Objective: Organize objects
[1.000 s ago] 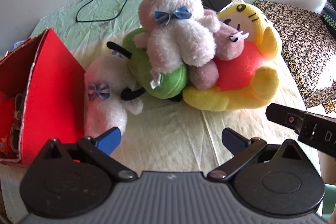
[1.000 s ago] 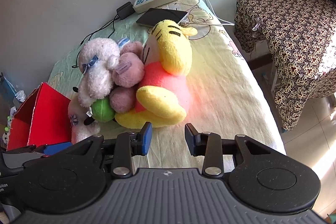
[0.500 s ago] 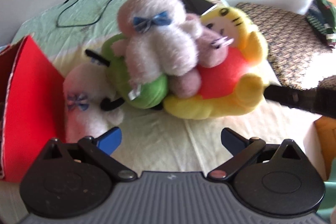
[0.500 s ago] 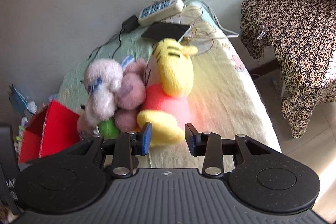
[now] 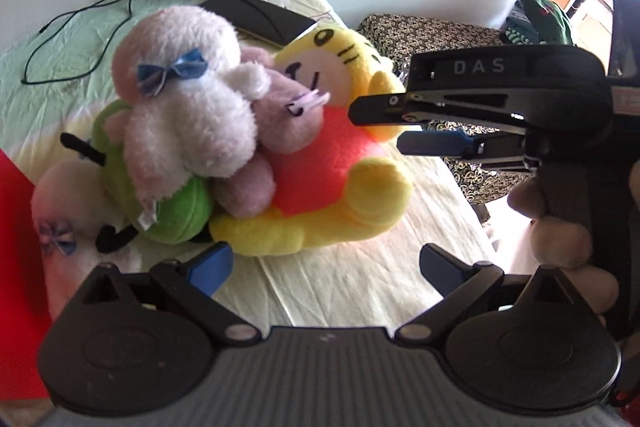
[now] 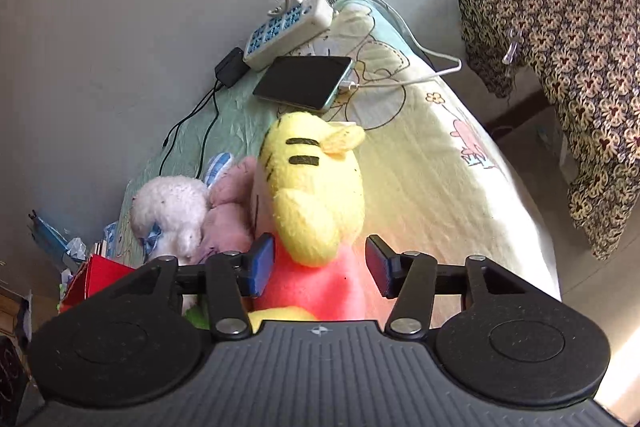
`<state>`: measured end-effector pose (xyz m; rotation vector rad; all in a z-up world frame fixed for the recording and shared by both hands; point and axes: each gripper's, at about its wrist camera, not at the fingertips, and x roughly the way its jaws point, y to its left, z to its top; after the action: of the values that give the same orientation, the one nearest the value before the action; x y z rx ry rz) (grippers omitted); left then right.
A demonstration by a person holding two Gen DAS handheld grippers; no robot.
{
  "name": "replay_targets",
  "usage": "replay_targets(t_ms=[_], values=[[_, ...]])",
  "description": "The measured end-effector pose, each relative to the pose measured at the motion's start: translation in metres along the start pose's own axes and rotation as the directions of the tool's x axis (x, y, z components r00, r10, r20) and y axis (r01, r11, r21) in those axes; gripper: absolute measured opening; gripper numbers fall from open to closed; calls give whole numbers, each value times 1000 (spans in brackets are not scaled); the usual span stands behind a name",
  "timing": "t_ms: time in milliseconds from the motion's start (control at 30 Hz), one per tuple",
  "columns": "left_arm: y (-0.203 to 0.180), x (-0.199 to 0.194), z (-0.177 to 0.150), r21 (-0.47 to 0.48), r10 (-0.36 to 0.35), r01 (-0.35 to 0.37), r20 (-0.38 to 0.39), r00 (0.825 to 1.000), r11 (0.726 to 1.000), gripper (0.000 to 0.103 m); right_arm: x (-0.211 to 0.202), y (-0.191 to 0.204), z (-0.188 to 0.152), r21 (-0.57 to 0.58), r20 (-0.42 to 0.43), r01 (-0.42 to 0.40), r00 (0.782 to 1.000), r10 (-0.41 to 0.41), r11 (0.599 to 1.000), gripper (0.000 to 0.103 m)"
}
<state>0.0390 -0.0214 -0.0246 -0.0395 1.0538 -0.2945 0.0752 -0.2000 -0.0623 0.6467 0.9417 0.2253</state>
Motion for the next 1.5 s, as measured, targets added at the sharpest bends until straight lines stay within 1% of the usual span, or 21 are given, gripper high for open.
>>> replay_targets(t_ms=[67, 133, 167, 233, 300, 367, 400, 467, 500, 600, 633, 700, 767, 833, 933, 1000, 1067, 1100, 1200, 1300, 1500], values=[[2, 0, -2, -16, -11, 11, -6, 1000, 1000, 99, 5, -2, 0, 24, -19, -13, 1000, 14, 1000, 54], [4, 2, -4, -13, 1, -1, -4, 1000, 1000, 99, 2, -3, 0, 41, -3, -3, 1000, 3, 999, 54], [6, -4, -5, -13, -6, 6, 7, 1000, 1000, 99, -5, -2, -1, 37, 33, 17, 999, -18, 999, 54], [11, -19, -9, -3, -26, 26, 46, 999, 1000, 99, -22, 4, -2, -7, 117, 31, 993, -30, 999, 54], [18, -37, -9, -1, -46, 47, 100, 994, 999, 99, -39, 13, -2, -56, 198, 13, 980, -2, 998, 54], [30, -51, -5, -26, -58, 63, 150, 987, 998, 99, -46, 27, 3, -117, 232, -31, 971, 58, 993, 54], [35, -54, 0, -45, -48, 57, 173, 984, 997, 100, -47, 34, 4, -140, 235, -69, 967, 101, 988, 54], [45, -55, 10, -81, -7, 24, 206, 979, 996, 100, -37, 49, 8, -181, 186, -154, 965, 187, 971, 54], [50, -51, 14, -92, -2, 22, 213, 977, 996, 100, -30, 56, 9, -190, 160, -181, 964, 213, 965, 54], [66, -39, 32, -119, -28, 53, 204, 978, 991, 98, -6, 69, 12, -201, 80, -237, 963, 257, 951, 54], [67, -35, 34, -120, -33, 58, 198, 980, 991, 98, 2, 72, 13, -202, 52, -249, 963, 264, 947, 54], [69, -27, 41, -118, -43, 66, 185, 982, 991, 96, 16, 77, 12, -207, 12, -245, 967, 253, 947, 54], [72, -22, 41, -124, -66, 89, 174, 983, 988, 87, 28, 80, 12, -205, -29, -248, 968, 248, 947, 54], [74, -15, 43, -131, -83, 104, 160, 984, 986, 84, 38, 80, 8, -193, -68, -259, 966, 251, 946, 54], [76, -14, 42, -141, -87, 111, 169, 982, 984, 80, 41, 85, 5, -208, -73, -250, 968, 240, 946, 53], [78, -16, 42, -143, -85, 110, 173, 981, 984, 76, 39, 89, 2, -212, -68, -243, 970, 234, 946, 47], [78, -20, 41, -142, -76, 101, 174, 982, 985, 70, 40, 92, 2, -223, -67, -245, 969, 236, 943, 43], [78, -23, 39, -142, -75, 101, 176, 982, 985, 69, 37, 93, 1, -225, -62, -249, 968, 241, 942, 42], [81, -37, 33, -159, -87, 119, 195, 977, 980, 68, 28, 97, -2, -214, -61, -272, 962, 265, 938, 41], [79, -57, 26, -157, -82, 119, 225, 971, 980, 68, 17, 105, -9, -220, -52, -290, 957, 286, 931, 41], [76, -97, 5, -125, -38, 76, 281, 959, 989, 68, -12, 127, -32, -248, -32, -327, 944, 330, 912, 41]])
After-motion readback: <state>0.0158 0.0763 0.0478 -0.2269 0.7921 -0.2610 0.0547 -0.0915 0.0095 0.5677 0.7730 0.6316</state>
